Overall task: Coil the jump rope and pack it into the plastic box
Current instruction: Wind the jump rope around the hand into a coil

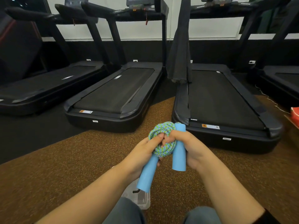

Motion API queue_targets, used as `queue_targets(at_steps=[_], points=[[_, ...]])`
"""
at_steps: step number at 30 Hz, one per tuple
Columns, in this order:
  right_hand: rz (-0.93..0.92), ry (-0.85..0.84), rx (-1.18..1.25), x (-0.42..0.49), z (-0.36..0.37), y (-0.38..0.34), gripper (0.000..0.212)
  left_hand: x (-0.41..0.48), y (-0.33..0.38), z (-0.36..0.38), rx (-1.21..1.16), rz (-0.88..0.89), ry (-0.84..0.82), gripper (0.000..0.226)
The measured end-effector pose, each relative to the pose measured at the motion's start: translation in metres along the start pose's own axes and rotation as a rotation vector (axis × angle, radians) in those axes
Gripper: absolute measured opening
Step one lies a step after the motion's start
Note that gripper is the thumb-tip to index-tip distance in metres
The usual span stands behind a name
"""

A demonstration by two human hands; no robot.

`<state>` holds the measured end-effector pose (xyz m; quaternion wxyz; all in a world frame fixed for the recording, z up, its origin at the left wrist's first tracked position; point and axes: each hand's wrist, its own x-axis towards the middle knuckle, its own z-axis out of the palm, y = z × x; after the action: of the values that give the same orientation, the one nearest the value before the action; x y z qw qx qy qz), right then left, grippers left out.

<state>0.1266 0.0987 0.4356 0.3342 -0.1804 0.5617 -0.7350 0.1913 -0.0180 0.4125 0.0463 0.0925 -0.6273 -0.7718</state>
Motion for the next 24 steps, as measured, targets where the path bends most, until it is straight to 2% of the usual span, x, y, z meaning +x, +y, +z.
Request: queue_targets(at_steps=[3,6,8,10,12,17,24], points=[[0.017,0.017,-0.013,0.002,0.000,0.003,0.008,0.002,-0.003,-0.004,0.027,0.012,0.026,0.028],[0.055,0.070,0.014,0.004,-0.002,0.005,0.007,0.003,-0.001,-0.007,0.009,-0.032,0.003,0.020],[0.046,0.152,0.025,0.006,-0.005,0.005,0.012,0.004,-0.001,-0.010,-0.064,-0.073,-0.020,0.005],[-0.008,0.262,-0.007,0.007,-0.006,0.005,0.016,0.006,-0.001,-0.013,-0.146,-0.116,-0.056,0.010],[-0.094,0.355,-0.073,0.008,-0.004,0.007,0.016,0.006,-0.002,-0.011,-0.170,-0.139,-0.049,0.005],[-0.235,0.560,-0.169,0.012,0.004,0.017,0.004,0.010,-0.001,-0.005,-0.197,-0.165,0.056,0.015],[-0.283,0.750,-0.213,0.017,0.016,0.033,0.018,0.020,-0.003,0.004,-0.108,-0.021,0.312,0.014]])
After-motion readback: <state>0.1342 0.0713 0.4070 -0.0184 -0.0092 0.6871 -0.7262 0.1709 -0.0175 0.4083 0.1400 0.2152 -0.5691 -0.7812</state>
